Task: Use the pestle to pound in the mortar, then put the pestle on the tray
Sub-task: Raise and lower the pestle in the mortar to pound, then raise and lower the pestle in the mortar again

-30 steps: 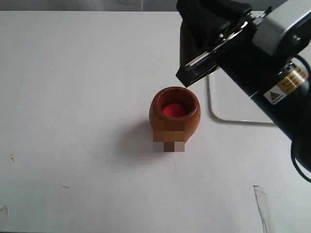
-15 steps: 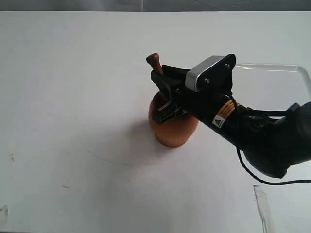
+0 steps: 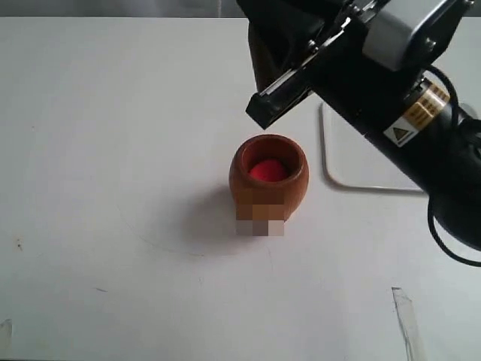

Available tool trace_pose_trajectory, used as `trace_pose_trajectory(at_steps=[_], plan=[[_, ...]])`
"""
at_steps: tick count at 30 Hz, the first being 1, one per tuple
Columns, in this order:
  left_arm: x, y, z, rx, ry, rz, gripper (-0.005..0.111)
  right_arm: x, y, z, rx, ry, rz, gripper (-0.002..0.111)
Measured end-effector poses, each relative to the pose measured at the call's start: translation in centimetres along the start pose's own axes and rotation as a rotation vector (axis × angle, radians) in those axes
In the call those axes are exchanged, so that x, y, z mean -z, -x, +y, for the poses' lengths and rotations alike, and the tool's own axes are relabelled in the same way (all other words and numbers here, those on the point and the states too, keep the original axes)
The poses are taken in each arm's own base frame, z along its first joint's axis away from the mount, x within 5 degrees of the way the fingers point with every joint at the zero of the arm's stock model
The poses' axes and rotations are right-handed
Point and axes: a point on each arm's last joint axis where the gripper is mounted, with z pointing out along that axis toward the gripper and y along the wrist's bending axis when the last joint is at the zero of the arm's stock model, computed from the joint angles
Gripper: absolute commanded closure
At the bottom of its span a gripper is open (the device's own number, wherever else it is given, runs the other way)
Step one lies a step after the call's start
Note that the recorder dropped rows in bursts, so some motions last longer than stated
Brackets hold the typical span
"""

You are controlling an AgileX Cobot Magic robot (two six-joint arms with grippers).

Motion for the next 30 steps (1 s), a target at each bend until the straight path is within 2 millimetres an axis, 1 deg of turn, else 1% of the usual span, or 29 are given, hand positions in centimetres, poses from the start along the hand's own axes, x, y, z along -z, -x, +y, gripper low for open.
trace_pose_trajectory(at_steps=[3,9,12,14,15,19,22,27,30], plan=[[0.0,0.0,0.0,0.0,0.0,0.0,0.107,0.4,-1.5,0.0,0.0,-0.002,0.056,0.108],[0.0,0.0,0.0,0.0,0.0,0.0,0.107,1.3,-7.8,-0.1,-0.038,-0.03,0.284,0.108],[0.0,0.0,0.0,0.0,0.0,0.0,0.107,1.9,-10.4,-0.1,-0.047,-0.032,0.381,0.108],[0.0,0.0,0.0,0.0,0.0,0.0,0.107,2.1,-11.5,-0.1,-0.052,-0.035,0.413,0.108],[0.0,0.0,0.0,0.0,0.0,0.0,0.107,2.1,-11.6,-0.1,-0.051,-0.035,0.414,0.108],[0.0,0.0,0.0,0.0,0.0,0.0,0.107,2.0,-11.3,-0.1,-0.038,-0.036,0.401,0.108],[0.0,0.0,0.0,0.0,0.0,0.0,0.107,1.7,-9.6,-0.2,-0.015,-0.034,0.36,0.108],[0.0,0.0,0.0,0.0,0.0,0.0,0.107,1.1,-4.3,-0.2,0.02,-0.034,0.176,0.108],[0.0,0.0,0.0,0.0,0.0,0.0,0.107,1.1,-1.8,-0.2,0.031,-0.035,0.087,0.108]])
